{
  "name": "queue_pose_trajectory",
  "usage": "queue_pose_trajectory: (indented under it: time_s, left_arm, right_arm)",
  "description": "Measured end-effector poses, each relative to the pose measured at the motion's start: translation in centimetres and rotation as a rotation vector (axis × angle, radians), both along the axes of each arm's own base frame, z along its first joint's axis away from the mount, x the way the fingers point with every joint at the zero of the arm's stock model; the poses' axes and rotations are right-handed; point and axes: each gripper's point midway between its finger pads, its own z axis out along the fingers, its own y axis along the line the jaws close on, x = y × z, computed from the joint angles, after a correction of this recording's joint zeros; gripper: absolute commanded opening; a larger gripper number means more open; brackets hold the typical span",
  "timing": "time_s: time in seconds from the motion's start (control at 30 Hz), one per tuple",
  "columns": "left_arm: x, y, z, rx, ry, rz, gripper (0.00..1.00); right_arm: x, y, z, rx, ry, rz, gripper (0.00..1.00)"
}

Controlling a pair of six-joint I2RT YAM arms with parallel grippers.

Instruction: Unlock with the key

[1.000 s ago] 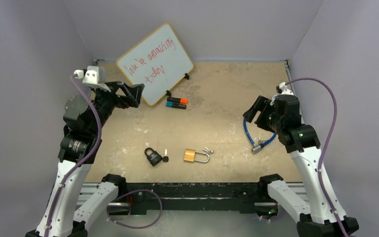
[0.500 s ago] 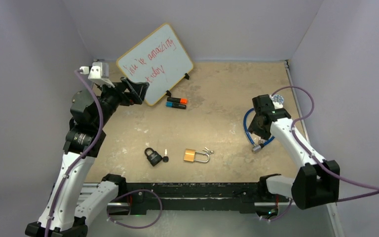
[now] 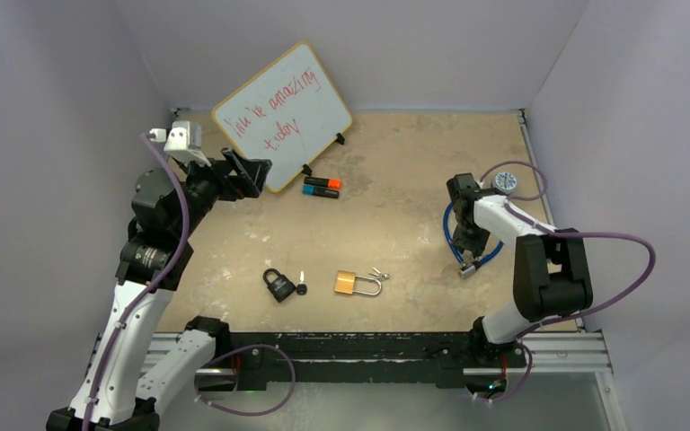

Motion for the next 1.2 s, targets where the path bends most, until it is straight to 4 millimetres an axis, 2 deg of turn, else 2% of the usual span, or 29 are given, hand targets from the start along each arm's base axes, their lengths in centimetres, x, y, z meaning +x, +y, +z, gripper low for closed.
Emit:
queue_pose_trajectory:
  time_s: [0.13,0.47,1.2]
  left_arm:
    - [0.2,0.1,-1.0,0.008,0.031,0.006,0.94]
    - [0.8,0.1,-1.6,0.014,0.053,0.014,0.94]
    - [0.9,0.0,-1.8,0.014,0.061,0.014,0.92]
  right_arm:
    - [0.1,-0.3,-0.6,-0.003,0.017,0.000,0.35]
    - [1.7,-0.9,-1.2,0.033,-0.037,-0.003,0.33]
    - [1.8,-2.1,-2.0,0.131,-0.107,-0.058,0.28]
